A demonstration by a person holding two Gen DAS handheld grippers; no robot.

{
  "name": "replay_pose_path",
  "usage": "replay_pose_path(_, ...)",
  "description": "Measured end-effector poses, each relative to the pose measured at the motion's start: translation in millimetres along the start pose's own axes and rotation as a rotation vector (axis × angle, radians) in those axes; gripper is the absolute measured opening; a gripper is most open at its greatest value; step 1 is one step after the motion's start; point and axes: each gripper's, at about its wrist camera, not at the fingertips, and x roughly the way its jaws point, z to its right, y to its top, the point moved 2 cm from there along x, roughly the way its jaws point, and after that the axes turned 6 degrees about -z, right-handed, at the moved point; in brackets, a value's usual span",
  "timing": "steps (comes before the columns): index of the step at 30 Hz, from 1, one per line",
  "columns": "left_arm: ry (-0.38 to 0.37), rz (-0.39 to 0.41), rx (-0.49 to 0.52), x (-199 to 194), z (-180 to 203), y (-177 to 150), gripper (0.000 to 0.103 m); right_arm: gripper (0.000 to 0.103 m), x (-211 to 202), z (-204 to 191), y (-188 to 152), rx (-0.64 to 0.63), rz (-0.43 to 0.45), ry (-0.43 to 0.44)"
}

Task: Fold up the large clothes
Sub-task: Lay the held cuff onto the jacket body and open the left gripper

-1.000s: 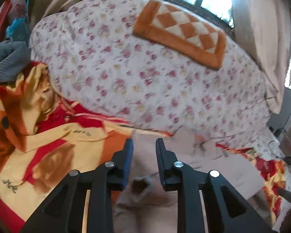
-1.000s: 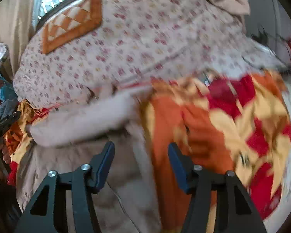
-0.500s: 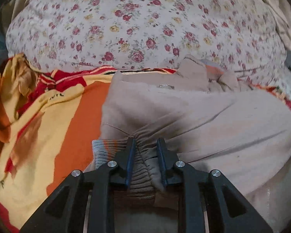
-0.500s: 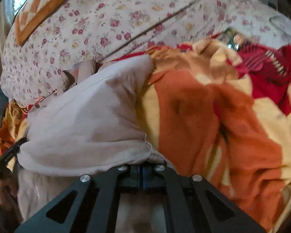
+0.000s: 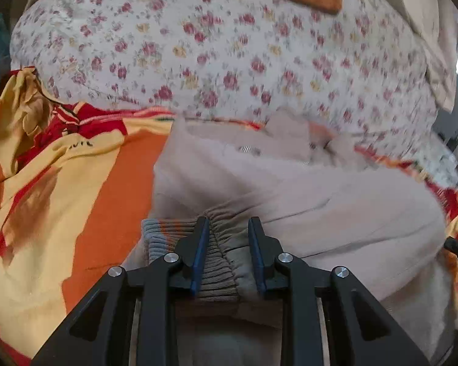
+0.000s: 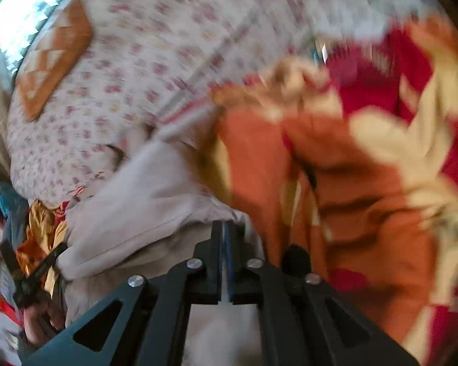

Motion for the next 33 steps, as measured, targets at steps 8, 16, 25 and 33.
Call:
replay_pose_path(8, -0.004, 0.025, -0.035, 0.9, -2.1, 7.0, 0.022, 0.004, -6.3, -79.7, 44.6, -0.273, 0.104, -0.035)
replay_pose_path(16, 0.018, -0.078, -0.048, 20.8, -5.4, -2.3, 0.023, 0.000, 82.0, -47.2, 43.4, -0.264, -0.062, -0.114)
replay_pose_path(25, 0.030, 0.121, -0.093, -12.8, -10.4, 18.1, 0.029, 0.021, 43.0, -110.1, 99.0, -0.331, 0.091, -0.214)
replay_pose_path(33, 0.091, -0.073, -0.131, 39.2, -27.7, 5.4, 0.035, 0.028, 134.6, -95.5, 131.6, -0.307, -0.047, -0.292)
